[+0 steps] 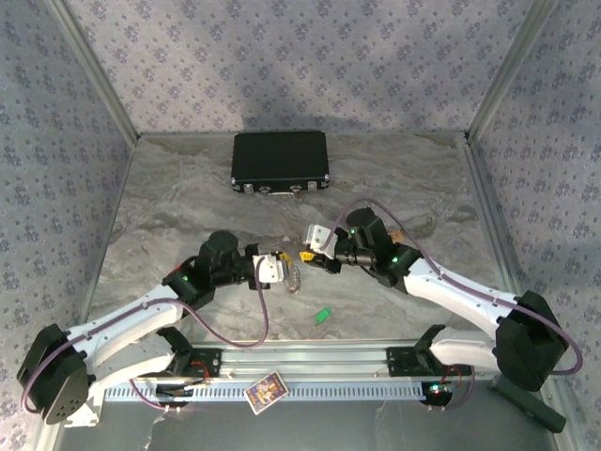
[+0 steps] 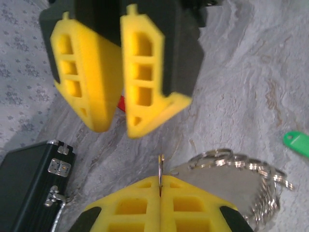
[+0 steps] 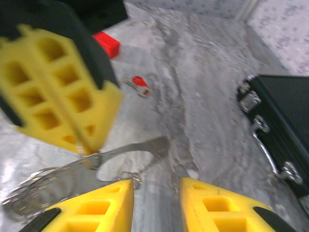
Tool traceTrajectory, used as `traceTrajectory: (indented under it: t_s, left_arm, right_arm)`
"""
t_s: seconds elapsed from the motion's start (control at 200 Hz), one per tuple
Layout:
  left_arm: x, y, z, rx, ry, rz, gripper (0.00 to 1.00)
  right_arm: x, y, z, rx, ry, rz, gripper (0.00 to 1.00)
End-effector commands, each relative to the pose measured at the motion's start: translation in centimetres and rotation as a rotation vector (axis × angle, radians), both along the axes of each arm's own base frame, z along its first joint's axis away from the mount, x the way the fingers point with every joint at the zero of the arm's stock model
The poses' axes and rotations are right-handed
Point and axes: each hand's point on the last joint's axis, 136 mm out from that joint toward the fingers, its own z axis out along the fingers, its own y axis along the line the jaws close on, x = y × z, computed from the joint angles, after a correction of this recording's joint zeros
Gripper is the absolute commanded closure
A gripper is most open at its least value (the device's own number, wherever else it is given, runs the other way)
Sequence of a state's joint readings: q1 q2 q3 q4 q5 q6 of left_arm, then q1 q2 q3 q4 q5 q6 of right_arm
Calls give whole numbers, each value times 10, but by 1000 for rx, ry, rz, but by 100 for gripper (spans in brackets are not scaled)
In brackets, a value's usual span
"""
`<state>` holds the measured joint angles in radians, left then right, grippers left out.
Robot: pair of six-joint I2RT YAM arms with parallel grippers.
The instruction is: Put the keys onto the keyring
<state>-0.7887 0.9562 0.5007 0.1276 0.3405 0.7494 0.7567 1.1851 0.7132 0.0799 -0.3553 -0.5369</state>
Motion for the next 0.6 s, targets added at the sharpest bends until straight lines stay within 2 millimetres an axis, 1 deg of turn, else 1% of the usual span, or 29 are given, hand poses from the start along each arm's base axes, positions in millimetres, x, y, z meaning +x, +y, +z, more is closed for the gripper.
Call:
traceTrajectory:
  t_s: [0.0, 0.15, 0.235, 0.3, 0.395, 0.505, 0.56, 0.595]
  left_arm:
    - [8, 4, 11, 38, -127, 20, 100]
    - [6, 4, 10, 49, -100, 9, 100]
    - [5, 3, 11, 39, -72, 13, 100]
    - [7, 4, 13, 23, -45, 40, 100]
    - [13, 6, 22, -32, 39, 114, 100]
    - [14, 11, 30, -103, 145, 190, 100]
    - [12, 13, 29, -128, 177, 208, 100]
    - [11, 14, 28, -139, 191, 219, 100]
  right_arm:
    - [18, -14, 1, -36, -83, -120, 68]
    - [8, -15, 0, 0, -52, -114, 67]
    - [7, -19, -1, 10, -22, -145, 67]
    - [5, -22, -2, 24, 32, -184, 67]
    - [-1, -27, -8, 73, 182, -288, 67]
    - [-19, -33, -24, 80, 392, -410, 66]
    - [-31, -35, -33, 76, 519, -479, 64]
    - [-35, -40, -39, 73, 596, -557, 63]
